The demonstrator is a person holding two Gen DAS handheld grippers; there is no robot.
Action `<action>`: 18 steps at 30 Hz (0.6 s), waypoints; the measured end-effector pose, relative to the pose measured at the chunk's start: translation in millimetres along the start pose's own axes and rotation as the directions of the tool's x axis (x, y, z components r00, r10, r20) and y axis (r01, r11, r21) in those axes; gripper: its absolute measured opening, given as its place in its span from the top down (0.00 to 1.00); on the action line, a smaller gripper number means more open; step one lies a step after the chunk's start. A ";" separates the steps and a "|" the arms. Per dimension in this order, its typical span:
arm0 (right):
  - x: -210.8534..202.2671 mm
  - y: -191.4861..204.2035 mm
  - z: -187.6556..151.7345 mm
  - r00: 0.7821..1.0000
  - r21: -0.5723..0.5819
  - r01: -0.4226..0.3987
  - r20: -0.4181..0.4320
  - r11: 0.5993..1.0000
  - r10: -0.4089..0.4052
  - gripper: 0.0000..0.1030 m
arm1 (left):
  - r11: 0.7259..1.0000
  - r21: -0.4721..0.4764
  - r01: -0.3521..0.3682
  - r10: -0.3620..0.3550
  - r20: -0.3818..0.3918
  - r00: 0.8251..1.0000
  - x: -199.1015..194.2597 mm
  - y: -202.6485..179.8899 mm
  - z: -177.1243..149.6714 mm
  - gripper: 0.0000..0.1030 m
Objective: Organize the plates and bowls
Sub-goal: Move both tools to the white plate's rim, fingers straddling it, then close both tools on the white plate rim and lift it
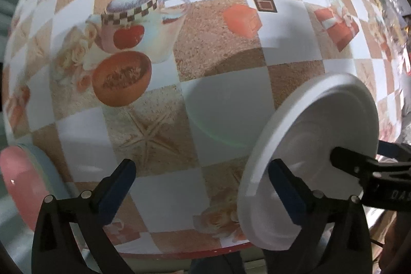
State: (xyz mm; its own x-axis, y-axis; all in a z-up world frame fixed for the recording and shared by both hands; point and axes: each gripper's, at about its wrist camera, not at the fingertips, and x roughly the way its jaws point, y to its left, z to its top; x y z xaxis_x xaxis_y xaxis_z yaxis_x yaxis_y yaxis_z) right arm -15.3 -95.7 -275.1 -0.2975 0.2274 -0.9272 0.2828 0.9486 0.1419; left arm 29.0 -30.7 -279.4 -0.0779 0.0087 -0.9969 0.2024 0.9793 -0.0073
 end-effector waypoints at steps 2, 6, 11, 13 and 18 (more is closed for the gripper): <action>-0.4 0.3 -0.7 1.000 0.001 0.001 0.002 1.000 -0.001 0.00 | 1.000 0.007 0.005 -0.005 0.001 1.000 1.5 1.6 -1.5 0.00; -0.2 1.5 -3.3 1.000 0.000 -0.004 0.005 1.000 0.004 0.00 | 0.999 0.035 -0.006 0.006 0.007 1.000 2.6 -4.6 1.5 0.00; 0.9 0.4 -2.6 1.000 -0.003 -0.004 -0.007 1.000 0.004 0.00 | 0.999 0.033 -0.006 0.005 0.014 1.000 5.7 -11.4 13.2 0.00; 3.0 0.9 1.0 1.000 0.000 -0.005 -0.020 1.000 0.005 0.00 | 0.999 0.034 -0.005 0.004 0.023 1.000 10.0 -5.8 12.9 0.00; 2.8 3.5 4.7 1.000 0.001 -0.002 -0.020 1.000 0.002 0.00 | 0.999 0.046 -0.006 0.006 0.001 1.000 -2.6 -9.8 0.2 0.00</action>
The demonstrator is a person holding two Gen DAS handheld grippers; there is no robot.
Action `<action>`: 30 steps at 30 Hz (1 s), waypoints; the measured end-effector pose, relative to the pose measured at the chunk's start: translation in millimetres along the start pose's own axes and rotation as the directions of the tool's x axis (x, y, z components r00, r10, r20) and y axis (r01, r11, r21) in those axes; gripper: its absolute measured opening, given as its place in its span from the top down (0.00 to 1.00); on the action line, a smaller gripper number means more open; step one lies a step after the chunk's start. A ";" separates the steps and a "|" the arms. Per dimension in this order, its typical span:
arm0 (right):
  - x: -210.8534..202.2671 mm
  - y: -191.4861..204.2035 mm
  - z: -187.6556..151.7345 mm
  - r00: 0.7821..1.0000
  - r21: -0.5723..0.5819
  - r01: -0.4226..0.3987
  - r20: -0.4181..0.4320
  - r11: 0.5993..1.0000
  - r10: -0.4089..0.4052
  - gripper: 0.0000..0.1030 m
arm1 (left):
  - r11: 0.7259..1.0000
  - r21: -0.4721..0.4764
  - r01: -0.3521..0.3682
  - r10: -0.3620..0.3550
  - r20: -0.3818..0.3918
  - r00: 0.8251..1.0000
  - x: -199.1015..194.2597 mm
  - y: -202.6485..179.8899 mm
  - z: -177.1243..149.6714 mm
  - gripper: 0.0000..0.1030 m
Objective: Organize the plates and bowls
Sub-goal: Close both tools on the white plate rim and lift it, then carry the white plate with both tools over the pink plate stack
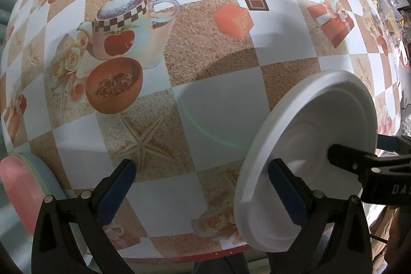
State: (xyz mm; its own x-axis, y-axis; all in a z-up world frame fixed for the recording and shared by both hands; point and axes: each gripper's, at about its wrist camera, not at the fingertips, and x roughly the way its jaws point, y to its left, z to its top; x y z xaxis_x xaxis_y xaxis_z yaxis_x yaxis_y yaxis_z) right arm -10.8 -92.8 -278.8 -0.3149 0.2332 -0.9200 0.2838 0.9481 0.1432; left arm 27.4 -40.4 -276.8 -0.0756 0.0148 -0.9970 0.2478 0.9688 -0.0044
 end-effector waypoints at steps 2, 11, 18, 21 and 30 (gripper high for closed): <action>-0.1 1.5 -0.8 1.000 -0.002 0.007 0.002 1.000 -0.007 0.00 | 1.000 -0.002 0.006 -0.006 -0.013 1.000 1.0 1.7 -1.5 0.03; -11.6 13.9 -10.7 0.997 -0.032 -0.073 0.019 0.997 0.074 0.51 | 0.997 0.072 0.039 -0.040 0.010 0.999 -12.7 -23.9 -3.6 0.47; -13.1 34.3 -10.1 0.994 -0.037 -0.110 -0.006 0.993 0.110 0.80 | 0.990 0.092 0.102 -0.104 0.010 0.995 -15.5 -33.1 -4.6 0.69; -11.9 40.5 -10.8 0.994 -0.031 -0.110 -0.016 0.993 0.110 0.80 | 0.991 0.087 0.101 -0.103 0.009 0.995 -17.4 -23.7 -10.1 0.69; -3.9 101.6 -12.7 0.995 -0.123 -0.094 -0.039 0.988 0.090 0.80 | 0.996 0.003 0.089 -0.089 0.015 0.996 -13.9 34.6 -29.1 0.68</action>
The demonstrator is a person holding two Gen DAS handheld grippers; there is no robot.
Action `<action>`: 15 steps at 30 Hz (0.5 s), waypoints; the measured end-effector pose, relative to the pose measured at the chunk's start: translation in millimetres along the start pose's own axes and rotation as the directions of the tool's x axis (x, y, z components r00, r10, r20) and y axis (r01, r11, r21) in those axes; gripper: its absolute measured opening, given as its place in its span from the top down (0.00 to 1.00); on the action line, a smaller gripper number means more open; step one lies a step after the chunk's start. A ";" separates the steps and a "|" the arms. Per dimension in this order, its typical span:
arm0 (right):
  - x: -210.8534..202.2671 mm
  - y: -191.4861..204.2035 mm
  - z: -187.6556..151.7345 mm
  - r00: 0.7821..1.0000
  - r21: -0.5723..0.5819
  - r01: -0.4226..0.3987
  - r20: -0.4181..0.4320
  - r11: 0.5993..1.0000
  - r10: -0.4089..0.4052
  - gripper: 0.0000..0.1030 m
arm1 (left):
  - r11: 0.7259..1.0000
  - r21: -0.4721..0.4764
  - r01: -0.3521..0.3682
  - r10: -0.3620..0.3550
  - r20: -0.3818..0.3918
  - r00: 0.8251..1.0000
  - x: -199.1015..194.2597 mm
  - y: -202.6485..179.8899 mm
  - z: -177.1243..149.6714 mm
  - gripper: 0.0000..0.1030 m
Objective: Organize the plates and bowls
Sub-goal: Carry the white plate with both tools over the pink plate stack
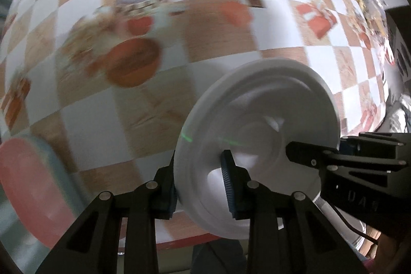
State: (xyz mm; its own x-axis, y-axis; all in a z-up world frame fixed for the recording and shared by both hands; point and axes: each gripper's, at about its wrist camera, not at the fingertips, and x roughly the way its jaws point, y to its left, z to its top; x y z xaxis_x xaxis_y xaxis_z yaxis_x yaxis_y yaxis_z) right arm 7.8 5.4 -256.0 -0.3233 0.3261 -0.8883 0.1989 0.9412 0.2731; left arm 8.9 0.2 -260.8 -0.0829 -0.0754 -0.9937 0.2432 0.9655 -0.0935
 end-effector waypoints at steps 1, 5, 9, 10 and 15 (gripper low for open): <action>2.0 9.5 0.7 1.000 -0.014 0.001 -0.001 1.000 -0.001 0.80 | 1.000 -0.011 -0.002 0.002 0.001 1.000 -0.8 6.4 -2.3 0.68; 9.4 40.6 2.9 1.000 -0.057 0.003 -0.005 0.998 -0.003 0.80 | 0.999 -0.032 -0.006 0.006 0.008 1.000 -3.2 30.7 -11.4 0.67; 13.4 48.6 5.6 1.000 -0.074 0.016 0.000 0.997 -0.016 0.79 | 0.999 -0.034 0.005 -0.004 0.016 1.000 -4.4 40.8 -16.1 0.68; 13.1 48.2 6.5 1.000 -0.071 0.014 -0.001 0.997 -0.015 0.79 | 0.999 -0.034 0.002 -0.001 0.019 1.000 -4.7 41.4 -16.9 0.68; 6.7 38.0 1.8 1.000 -0.072 0.026 0.000 0.997 -0.026 0.80 | 0.998 -0.058 -0.003 0.005 0.032 0.999 -7.0 44.0 -25.4 0.68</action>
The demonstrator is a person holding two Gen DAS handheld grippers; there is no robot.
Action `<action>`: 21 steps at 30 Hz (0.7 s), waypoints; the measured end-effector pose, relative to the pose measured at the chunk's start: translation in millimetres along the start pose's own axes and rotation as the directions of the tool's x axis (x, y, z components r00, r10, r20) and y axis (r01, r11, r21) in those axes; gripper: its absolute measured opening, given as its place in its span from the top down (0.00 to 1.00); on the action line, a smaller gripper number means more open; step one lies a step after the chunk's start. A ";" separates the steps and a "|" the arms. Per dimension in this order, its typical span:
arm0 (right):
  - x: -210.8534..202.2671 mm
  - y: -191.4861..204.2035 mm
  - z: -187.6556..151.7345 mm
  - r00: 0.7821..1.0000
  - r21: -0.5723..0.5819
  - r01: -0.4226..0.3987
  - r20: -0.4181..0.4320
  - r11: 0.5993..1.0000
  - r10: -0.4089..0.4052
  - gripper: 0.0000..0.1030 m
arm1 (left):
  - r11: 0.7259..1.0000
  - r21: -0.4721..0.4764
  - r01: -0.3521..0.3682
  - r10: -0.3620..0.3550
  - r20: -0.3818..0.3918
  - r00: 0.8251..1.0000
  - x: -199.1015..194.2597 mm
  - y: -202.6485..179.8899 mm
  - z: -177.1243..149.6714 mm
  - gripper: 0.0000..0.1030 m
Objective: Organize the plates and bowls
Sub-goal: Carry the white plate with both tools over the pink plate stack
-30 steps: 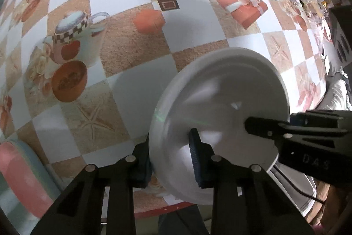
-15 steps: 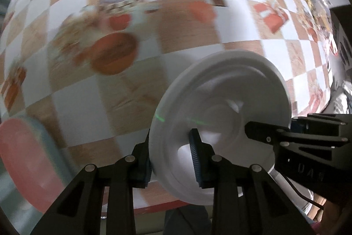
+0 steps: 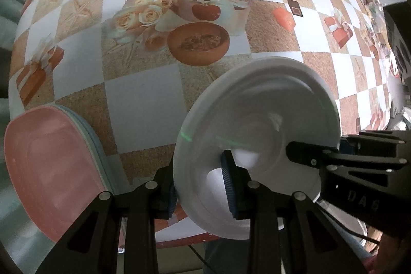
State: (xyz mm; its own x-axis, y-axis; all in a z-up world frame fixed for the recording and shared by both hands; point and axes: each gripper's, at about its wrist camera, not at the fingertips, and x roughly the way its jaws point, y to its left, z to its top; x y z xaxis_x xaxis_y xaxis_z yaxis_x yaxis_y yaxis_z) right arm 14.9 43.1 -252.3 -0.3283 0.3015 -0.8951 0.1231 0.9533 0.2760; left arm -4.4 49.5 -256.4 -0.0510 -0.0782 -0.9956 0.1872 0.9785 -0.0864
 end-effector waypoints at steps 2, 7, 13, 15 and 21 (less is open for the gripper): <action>0.6 4.1 -4.6 1.000 0.004 0.003 -0.001 1.000 -0.003 0.79 | 1.000 0.001 -0.003 0.003 0.008 1.000 -5.5 -9.1 -5.8 0.67; -4.7 5.7 -11.3 1.000 0.002 0.002 0.003 1.000 -0.002 0.79 | 1.000 0.012 -0.006 0.006 0.034 0.999 -20.0 -9.7 -20.6 0.67; -10.8 6.7 -14.1 1.000 0.016 0.014 0.016 1.000 -0.014 0.79 | 1.000 0.012 0.001 -0.002 0.051 0.999 -27.9 -8.6 -30.5 0.67; -15.0 6.1 -12.9 1.000 0.015 0.018 0.021 1.000 -0.018 0.80 | 1.000 0.013 0.004 -0.004 0.056 0.998 -29.7 -7.1 -32.7 0.68; -23.6 10.3 -12.1 0.999 0.016 0.018 0.033 1.000 -0.019 0.79 | 1.000 0.015 0.002 -0.003 0.081 0.997 -52.0 1.1 -39.2 0.68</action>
State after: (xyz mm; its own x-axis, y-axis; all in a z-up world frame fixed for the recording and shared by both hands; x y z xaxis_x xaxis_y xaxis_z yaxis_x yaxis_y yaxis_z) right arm 12.6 46.0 -224.1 -0.2995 0.2827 -0.9112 0.1322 0.9582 0.2538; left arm -40.0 62.1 -203.3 0.0279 -0.0967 -0.9949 0.2021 0.9753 -0.0891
